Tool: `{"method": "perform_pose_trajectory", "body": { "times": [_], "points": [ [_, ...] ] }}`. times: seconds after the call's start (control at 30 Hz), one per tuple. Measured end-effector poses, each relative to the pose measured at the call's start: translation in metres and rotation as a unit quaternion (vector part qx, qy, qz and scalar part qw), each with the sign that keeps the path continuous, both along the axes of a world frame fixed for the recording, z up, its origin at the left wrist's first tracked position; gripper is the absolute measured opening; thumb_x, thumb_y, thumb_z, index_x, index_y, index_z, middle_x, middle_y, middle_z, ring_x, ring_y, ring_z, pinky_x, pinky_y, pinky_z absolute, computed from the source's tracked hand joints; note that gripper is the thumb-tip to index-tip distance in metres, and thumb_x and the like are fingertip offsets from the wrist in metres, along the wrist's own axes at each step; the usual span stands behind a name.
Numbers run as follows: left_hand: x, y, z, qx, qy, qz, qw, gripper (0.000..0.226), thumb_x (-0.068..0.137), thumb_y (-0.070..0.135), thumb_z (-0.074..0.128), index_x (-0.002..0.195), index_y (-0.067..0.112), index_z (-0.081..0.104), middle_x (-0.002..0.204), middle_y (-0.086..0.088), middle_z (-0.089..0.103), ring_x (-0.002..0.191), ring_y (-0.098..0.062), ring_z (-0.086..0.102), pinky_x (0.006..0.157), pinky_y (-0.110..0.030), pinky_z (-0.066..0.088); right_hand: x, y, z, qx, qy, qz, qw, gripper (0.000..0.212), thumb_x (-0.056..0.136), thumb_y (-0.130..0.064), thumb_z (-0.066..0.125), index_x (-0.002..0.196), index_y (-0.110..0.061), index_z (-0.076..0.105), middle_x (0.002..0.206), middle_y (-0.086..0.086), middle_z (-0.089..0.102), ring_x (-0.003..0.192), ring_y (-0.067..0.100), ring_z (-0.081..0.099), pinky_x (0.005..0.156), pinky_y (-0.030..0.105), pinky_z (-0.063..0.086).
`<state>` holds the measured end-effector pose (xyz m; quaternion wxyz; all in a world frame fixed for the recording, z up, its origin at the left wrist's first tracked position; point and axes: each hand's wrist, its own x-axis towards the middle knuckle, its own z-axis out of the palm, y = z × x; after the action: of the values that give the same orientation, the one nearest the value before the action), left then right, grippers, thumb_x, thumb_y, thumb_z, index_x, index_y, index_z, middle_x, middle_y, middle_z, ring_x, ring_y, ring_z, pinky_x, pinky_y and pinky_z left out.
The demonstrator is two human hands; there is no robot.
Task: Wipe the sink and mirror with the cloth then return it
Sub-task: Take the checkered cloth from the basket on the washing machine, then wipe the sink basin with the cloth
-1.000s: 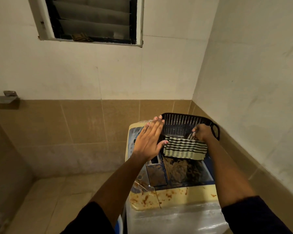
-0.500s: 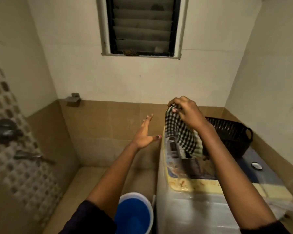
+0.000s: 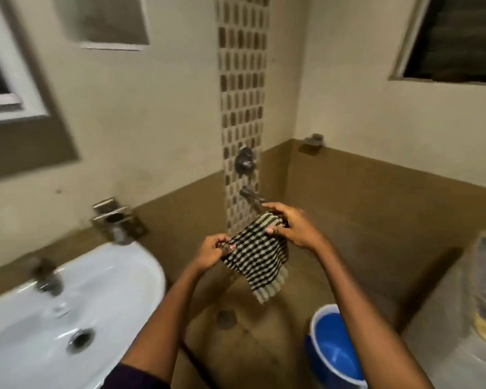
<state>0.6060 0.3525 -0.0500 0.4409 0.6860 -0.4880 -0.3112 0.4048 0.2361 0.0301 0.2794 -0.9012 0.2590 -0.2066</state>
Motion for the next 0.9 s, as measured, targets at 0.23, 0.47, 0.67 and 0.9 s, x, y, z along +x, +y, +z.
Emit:
{"method": "perform_pose_trajectory", "body": {
  "times": [0.23, 0.47, 0.67, 0.9],
  "points": [
    [0.107, 0.149, -0.009, 0.02, 0.007, 0.156, 0.988, 0.017, 0.091, 0.007, 0.056, 0.079, 0.018, 0.062, 0.063, 0.004, 0.058, 0.058, -0.007, 0.053, 0.05, -0.021, 0.045, 0.148, 0.085, -0.039, 0.036, 0.039, 0.126, 0.991, 0.04, 0.082, -0.011, 0.067, 0.121, -0.017, 0.059, 0.118, 0.003, 0.065, 0.109, 0.014, 0.058, 0.091, 0.021, 0.043],
    [0.144, 0.21, -0.019, 0.07, 0.066, 0.169, 0.981, 0.011, 0.095, 0.014, 0.052, 0.094, 0.013, 0.063, 0.061, 0.005, 0.057, 0.048, 0.0, 0.056, 0.042, -0.014, 0.044, 0.212, 0.128, -0.059, 0.067, 0.025, 0.14, 0.988, 0.03, 0.085, -0.007, 0.062, 0.114, -0.014, 0.065, 0.104, -0.004, 0.064, 0.098, 0.007, 0.055, 0.082, 0.014, 0.037],
    [0.18, 0.177, -0.05, 0.132, -0.01, 0.23, 0.964, 0.018, 0.091, 0.02, 0.057, 0.101, 0.008, 0.068, 0.078, -0.006, 0.063, 0.063, -0.018, 0.059, 0.045, -0.022, 0.048, 0.264, 0.103, -0.1, 0.11, 0.058, 0.108, 0.986, 0.026, 0.086, -0.006, 0.059, 0.111, -0.012, 0.065, 0.109, 0.006, 0.068, 0.102, 0.018, 0.061, 0.091, 0.026, 0.044],
    [0.221, 0.123, -0.107, 0.227, -0.136, 0.33, 0.906, 0.024, 0.092, 0.025, 0.052, 0.111, 0.018, 0.066, 0.119, -0.002, 0.065, 0.11, -0.024, 0.059, 0.091, -0.035, 0.045, 0.316, 0.114, -0.201, 0.028, 0.096, 0.042, 0.994, 0.051, 0.093, -0.029, 0.033, 0.14, -0.008, 0.036, 0.151, 0.017, 0.028, 0.138, 0.036, 0.028, 0.112, 0.053, 0.021]
  ]
}}
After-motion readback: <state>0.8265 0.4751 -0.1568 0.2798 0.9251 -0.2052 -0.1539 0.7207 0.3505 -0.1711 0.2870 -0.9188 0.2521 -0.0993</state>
